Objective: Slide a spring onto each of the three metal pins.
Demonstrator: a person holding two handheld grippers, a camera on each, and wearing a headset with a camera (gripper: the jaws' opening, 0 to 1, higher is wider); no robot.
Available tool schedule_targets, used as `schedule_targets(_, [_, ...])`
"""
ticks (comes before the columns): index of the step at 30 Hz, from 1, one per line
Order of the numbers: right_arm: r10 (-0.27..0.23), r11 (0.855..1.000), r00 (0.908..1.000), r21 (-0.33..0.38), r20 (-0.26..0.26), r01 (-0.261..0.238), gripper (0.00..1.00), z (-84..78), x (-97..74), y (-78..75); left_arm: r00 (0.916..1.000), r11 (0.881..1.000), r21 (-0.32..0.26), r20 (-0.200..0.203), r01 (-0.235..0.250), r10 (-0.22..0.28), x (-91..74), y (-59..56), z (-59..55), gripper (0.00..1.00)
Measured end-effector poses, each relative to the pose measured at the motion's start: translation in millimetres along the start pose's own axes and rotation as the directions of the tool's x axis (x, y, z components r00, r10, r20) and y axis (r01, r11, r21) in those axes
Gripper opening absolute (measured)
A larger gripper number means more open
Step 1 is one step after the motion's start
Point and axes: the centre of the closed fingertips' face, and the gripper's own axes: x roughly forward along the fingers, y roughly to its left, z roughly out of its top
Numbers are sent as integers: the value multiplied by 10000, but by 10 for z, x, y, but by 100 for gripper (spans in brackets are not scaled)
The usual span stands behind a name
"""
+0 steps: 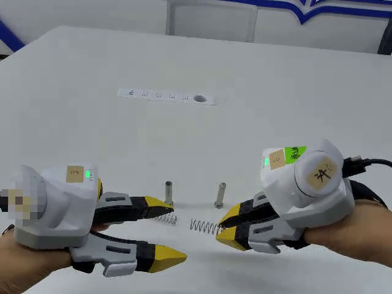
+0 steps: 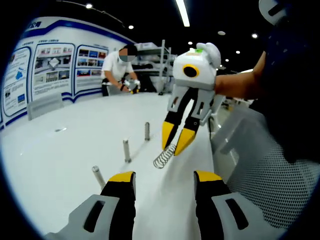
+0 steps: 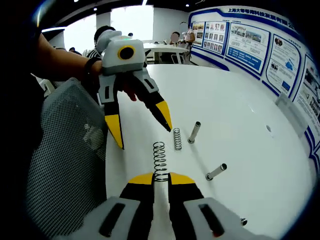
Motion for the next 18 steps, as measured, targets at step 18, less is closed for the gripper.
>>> schedule_targets(18, [719,9909,9974,-1135,-42,-719,11,58,-29,198,9952,9942,459,-119,976,-971,109,-185,51,25])
